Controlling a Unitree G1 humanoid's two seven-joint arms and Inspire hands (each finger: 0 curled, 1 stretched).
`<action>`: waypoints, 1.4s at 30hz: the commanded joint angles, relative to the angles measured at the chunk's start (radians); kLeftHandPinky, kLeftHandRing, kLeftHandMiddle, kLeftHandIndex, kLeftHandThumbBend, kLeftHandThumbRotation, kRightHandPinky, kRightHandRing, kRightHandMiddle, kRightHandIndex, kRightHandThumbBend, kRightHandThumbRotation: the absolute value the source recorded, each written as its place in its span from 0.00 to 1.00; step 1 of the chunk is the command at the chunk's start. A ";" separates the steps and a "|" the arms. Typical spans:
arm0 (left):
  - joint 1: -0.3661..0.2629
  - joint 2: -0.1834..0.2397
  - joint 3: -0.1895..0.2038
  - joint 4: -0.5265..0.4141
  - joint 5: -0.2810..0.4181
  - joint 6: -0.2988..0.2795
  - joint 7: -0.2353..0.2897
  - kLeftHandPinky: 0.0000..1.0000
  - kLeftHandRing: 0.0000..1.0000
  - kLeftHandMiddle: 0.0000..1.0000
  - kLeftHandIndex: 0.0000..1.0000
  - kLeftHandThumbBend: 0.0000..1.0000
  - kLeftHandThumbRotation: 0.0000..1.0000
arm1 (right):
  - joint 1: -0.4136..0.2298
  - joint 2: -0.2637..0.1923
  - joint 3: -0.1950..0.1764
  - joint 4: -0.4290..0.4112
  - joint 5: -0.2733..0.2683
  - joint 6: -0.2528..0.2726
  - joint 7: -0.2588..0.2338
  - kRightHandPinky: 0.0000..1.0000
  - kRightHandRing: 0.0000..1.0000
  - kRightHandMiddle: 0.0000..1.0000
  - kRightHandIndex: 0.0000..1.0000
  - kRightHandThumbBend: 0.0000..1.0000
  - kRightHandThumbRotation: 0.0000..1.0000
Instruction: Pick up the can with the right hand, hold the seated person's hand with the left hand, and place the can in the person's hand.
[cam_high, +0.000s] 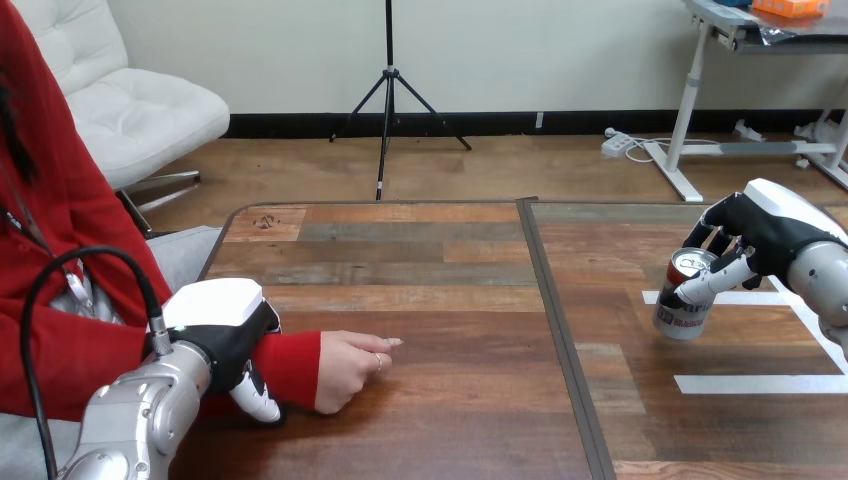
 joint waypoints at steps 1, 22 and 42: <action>-0.008 0.005 0.005 -0.013 -0.033 -0.020 0.016 0.17 0.25 0.36 0.51 0.81 0.00 | -0.104 -0.011 -0.018 -0.052 0.017 -0.020 -0.022 0.33 0.37 0.42 0.48 0.72 0.00; 0.027 -0.018 0.034 -0.035 -0.138 -0.071 0.140 0.14 0.21 0.30 0.34 0.72 0.00 | -0.107 -0.002 -0.016 -0.054 0.016 -0.012 -0.021 0.34 0.38 0.43 0.49 0.71 0.00; 0.075 -0.070 0.139 -0.207 -0.269 -0.070 0.228 0.15 0.21 0.29 0.31 0.64 0.00 | -0.119 0.020 -0.029 -0.063 0.032 -0.022 -0.030 0.31 0.35 0.41 0.49 0.71 0.00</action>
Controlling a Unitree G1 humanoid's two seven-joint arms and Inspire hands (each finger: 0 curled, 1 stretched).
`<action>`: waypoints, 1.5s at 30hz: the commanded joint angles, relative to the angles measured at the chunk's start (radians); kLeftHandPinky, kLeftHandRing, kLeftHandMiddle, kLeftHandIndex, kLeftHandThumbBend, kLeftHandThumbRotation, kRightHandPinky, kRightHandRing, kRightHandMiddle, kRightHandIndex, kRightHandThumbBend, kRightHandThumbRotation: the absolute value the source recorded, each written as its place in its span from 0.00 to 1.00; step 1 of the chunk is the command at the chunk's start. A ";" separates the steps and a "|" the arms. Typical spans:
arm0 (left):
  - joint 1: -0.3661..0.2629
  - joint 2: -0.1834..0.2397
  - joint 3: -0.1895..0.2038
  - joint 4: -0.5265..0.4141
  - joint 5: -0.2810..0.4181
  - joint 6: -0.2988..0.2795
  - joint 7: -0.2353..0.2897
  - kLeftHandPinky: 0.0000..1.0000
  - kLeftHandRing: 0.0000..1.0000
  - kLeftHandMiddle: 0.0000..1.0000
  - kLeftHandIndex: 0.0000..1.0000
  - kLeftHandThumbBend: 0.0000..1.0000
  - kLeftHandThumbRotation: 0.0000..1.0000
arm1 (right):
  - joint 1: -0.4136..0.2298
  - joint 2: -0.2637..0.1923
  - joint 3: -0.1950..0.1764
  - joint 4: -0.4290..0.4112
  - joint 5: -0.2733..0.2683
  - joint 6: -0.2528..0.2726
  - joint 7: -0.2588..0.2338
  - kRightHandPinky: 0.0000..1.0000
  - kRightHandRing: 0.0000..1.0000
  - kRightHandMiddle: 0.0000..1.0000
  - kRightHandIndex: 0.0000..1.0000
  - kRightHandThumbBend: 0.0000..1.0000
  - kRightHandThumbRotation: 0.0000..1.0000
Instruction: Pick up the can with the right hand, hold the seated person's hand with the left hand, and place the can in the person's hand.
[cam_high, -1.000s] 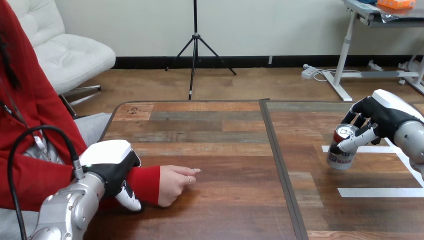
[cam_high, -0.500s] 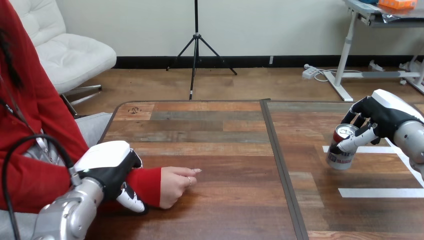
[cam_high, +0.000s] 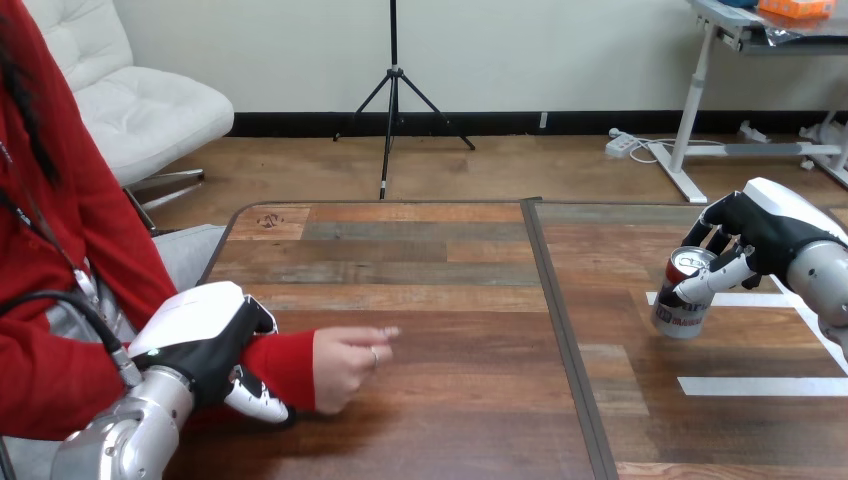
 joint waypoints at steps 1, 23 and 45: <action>-0.051 -0.066 0.054 -0.154 -0.062 -0.005 0.049 0.15 0.21 0.29 0.31 0.64 0.00 | -0.120 0.020 -0.027 -0.063 0.030 -0.019 -0.030 0.31 0.35 0.41 0.49 0.71 0.00; -0.064 -0.135 0.128 -0.300 -0.117 -0.004 0.099 0.16 0.21 0.29 0.32 0.65 0.00 | -0.146 0.057 -0.025 -0.082 0.028 -0.044 -0.038 0.31 0.34 0.40 0.48 0.71 0.00; -0.124 -0.163 0.148 -0.330 -0.121 -0.038 0.120 0.14 0.20 0.27 0.31 0.65 0.00 | -0.188 0.096 -0.024 -0.112 0.026 -0.046 -0.031 0.30 0.33 0.39 0.48 0.71 0.00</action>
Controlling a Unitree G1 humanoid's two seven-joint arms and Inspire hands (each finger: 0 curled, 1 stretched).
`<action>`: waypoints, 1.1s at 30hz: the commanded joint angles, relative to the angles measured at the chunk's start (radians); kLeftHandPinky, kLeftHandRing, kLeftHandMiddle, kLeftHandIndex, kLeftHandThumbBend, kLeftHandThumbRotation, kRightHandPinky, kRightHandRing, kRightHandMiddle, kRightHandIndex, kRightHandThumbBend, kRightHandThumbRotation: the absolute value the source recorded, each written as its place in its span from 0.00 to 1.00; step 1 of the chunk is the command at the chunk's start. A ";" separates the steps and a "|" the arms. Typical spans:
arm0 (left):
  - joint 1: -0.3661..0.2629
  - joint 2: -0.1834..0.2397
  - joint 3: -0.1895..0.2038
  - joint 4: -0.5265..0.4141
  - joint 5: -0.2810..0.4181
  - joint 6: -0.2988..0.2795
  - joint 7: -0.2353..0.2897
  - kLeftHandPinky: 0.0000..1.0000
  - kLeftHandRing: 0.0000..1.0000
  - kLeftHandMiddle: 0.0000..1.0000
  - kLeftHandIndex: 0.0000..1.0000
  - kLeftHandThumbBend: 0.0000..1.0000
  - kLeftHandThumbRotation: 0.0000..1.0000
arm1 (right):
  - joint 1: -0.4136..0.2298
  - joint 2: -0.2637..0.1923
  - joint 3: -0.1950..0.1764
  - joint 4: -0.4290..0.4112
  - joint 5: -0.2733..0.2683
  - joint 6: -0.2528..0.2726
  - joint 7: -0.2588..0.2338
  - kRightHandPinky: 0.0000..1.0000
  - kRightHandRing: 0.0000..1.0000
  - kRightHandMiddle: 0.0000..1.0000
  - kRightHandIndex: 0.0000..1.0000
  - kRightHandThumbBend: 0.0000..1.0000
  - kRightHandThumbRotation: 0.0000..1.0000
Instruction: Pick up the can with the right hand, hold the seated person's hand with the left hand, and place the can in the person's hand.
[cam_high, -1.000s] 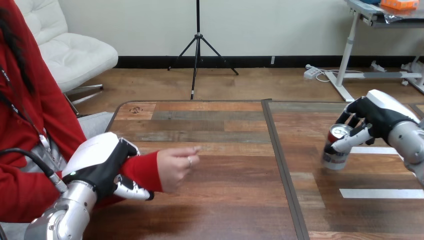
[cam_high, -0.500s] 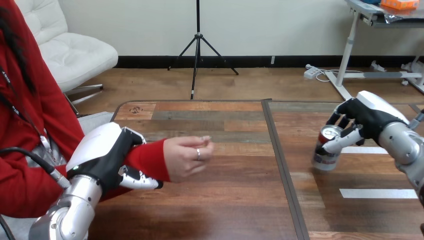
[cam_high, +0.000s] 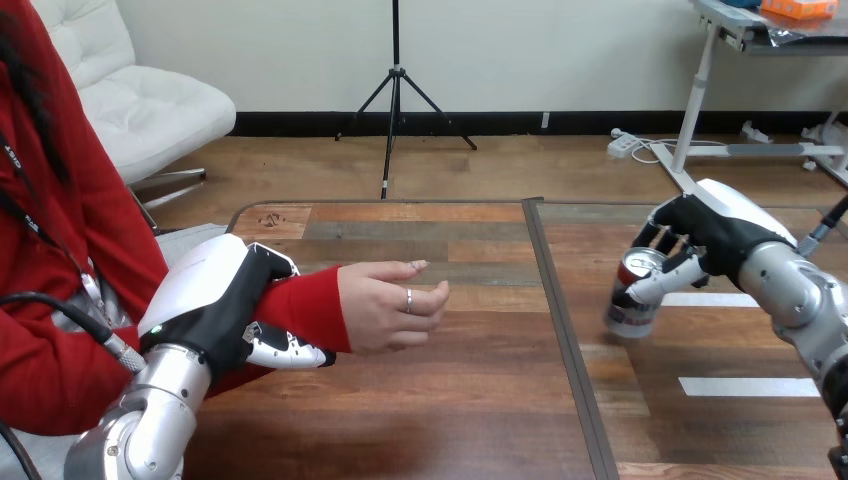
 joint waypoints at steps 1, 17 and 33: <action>-0.163 -0.037 0.052 -0.144 -0.049 -0.070 0.085 0.14 0.19 0.27 0.31 0.64 0.00 | -0.189 0.018 -0.023 -0.093 0.025 -0.021 -0.031 0.30 0.33 0.39 0.48 0.71 0.00; -0.179 -0.050 0.037 -0.151 -0.041 -0.057 0.065 0.16 0.21 0.28 0.31 0.67 0.00 | -0.213 0.043 -0.023 -0.126 0.024 -0.005 -0.023 0.29 0.32 0.38 0.47 0.71 0.00; -0.179 -0.065 0.018 -0.126 -0.042 -0.063 0.059 0.15 0.21 0.29 0.32 0.67 0.00 | -0.234 0.065 -0.023 -0.158 0.024 -0.036 -0.018 0.27 0.31 0.37 0.46 0.70 0.00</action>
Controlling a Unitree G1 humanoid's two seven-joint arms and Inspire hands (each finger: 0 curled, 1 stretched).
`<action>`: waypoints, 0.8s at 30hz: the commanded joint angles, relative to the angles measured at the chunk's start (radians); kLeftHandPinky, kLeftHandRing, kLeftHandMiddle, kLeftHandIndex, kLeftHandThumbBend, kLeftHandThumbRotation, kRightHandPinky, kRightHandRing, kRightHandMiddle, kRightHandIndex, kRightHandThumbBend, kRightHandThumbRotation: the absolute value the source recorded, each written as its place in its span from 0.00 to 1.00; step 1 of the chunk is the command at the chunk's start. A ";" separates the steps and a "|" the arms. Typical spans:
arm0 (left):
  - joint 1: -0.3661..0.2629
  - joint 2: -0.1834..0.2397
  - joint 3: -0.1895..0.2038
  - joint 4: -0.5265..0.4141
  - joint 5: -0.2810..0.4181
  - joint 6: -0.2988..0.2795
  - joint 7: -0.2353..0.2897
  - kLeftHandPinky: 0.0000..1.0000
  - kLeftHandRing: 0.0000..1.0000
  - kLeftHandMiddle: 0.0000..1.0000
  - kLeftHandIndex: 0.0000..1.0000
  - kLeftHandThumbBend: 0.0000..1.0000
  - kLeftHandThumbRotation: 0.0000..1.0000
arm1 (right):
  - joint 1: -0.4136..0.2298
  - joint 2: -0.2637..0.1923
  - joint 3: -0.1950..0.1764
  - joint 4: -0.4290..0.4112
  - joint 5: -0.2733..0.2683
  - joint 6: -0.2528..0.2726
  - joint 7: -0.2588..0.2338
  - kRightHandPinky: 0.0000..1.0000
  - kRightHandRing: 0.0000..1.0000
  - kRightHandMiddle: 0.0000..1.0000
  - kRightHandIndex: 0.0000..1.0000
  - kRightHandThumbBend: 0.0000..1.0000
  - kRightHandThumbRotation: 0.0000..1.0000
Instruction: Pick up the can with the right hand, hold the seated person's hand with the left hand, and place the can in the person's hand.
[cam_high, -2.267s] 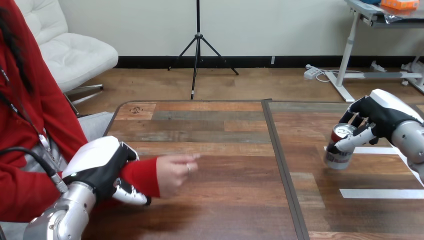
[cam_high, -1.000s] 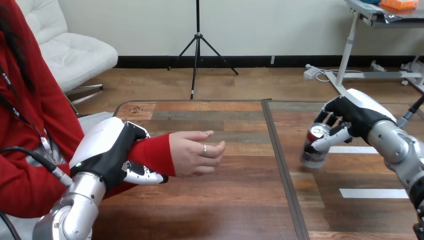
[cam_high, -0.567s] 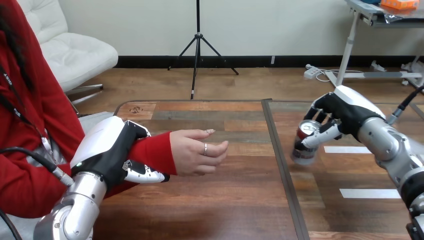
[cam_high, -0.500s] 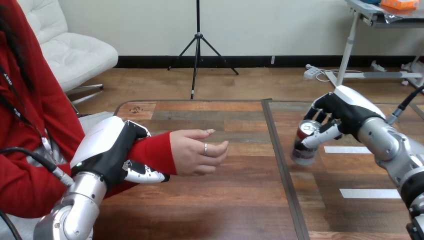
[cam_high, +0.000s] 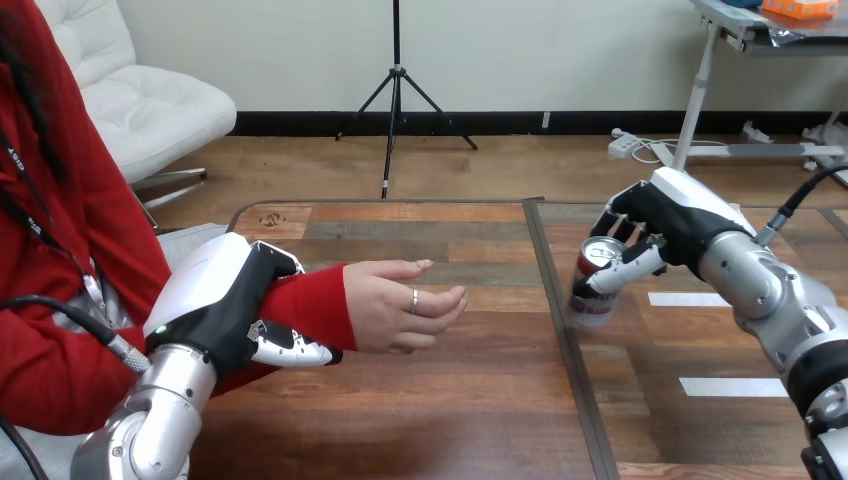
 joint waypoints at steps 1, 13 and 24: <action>-0.179 -0.040 0.010 -0.125 -0.035 -0.056 0.053 0.15 0.21 0.29 0.32 0.67 0.00 | -0.229 0.003 -0.023 -0.110 0.024 -0.040 -0.019 0.27 0.31 0.37 0.46 0.70 0.00; -0.185 -0.046 -0.005 -0.105 -0.031 -0.056 0.047 0.15 0.21 0.29 0.32 0.66 0.00 | -0.252 0.028 -0.018 -0.136 0.019 -0.035 -0.014 0.27 0.31 0.37 0.45 0.71 0.00; -0.196 -0.055 -0.020 -0.090 -0.024 -0.054 0.044 0.16 0.22 0.30 0.33 0.68 0.00 | -0.268 0.053 -0.020 -0.161 0.028 -0.056 -0.001 0.27 0.31 0.36 0.45 0.71 0.00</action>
